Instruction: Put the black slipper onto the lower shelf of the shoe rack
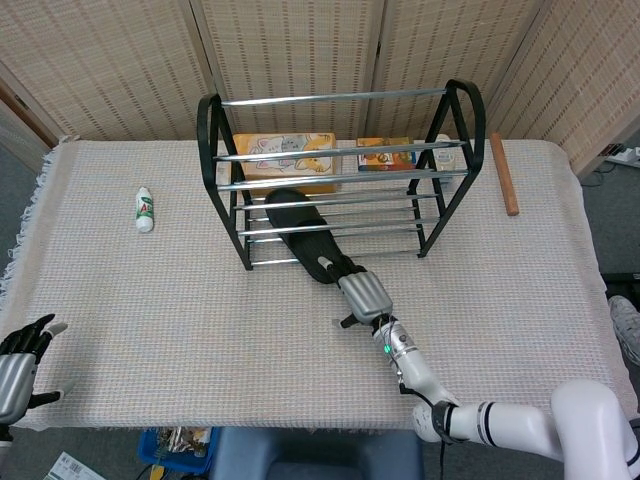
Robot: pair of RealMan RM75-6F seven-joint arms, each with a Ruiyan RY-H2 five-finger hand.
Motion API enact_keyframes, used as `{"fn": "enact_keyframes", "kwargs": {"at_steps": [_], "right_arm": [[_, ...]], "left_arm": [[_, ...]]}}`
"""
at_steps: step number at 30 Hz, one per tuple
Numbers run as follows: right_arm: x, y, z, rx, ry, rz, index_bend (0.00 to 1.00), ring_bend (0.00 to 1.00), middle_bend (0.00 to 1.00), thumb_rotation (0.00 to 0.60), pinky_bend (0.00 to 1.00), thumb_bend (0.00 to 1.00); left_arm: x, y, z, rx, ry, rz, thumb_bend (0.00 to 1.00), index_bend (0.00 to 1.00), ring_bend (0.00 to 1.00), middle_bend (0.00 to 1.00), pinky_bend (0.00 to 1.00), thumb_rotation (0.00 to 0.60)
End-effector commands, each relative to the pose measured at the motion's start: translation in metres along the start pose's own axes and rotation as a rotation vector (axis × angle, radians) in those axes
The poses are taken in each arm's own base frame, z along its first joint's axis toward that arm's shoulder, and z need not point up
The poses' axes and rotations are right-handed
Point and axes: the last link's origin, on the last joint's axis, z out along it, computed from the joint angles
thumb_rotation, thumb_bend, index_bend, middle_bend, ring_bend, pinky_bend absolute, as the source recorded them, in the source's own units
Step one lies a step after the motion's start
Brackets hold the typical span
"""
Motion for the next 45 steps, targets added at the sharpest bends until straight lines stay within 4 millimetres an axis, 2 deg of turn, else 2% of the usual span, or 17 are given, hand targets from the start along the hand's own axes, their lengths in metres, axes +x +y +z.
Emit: {"fn": "enact_keyframes", "kwargs": {"at_steps": [1, 9, 19, 31, 37, 45], "right_arm": [[0.003, 0.005, -0.005, -0.003, 0.011, -0.001, 0.00, 0.07, 0.13, 0.600, 0.20, 0.00], [0.000, 0.017, 0.003, -0.041, -0.008, -0.013, 0.00, 0.07, 0.13, 0.600, 0.20, 0.00], [-0.012, -0.003, 0.019, 0.013, -0.025, -0.038, 0.00, 0.07, 0.13, 0.600, 0.20, 0.00], [-0.014, -0.019, 0.021, 0.056, -0.015, -0.037, 0.00, 0.07, 0.13, 0.600, 0.20, 0.00], [-0.001, -0.003, -0.001, 0.060, 0.063, -0.076, 0.00, 0.07, 0.13, 0.600, 0.20, 0.00], [0.024, 0.043, -0.065, 0.035, 0.159, -0.145, 0.00, 0.07, 0.13, 0.600, 0.20, 0.00]], "left_arm": [[0.000, 0.001, 0.000, -0.002, 0.001, 0.000, 0.15, 0.21, 0.15, 0.12, 0.19, 0.600], [0.001, 0.003, 0.002, -0.010, 0.003, 0.000, 0.15, 0.21, 0.15, 0.12, 0.19, 0.600], [0.001, -0.002, 0.000, 0.007, -0.002, -0.002, 0.15, 0.21, 0.15, 0.12, 0.19, 0.600], [0.002, -0.006, -0.001, 0.017, 0.001, 0.000, 0.15, 0.21, 0.15, 0.12, 0.19, 0.600], [0.001, -0.005, 0.000, 0.011, 0.003, -0.004, 0.15, 0.21, 0.15, 0.12, 0.19, 0.600], [0.003, 0.000, 0.002, -0.009, 0.013, -0.005, 0.15, 0.21, 0.15, 0.12, 0.19, 0.600]]}}
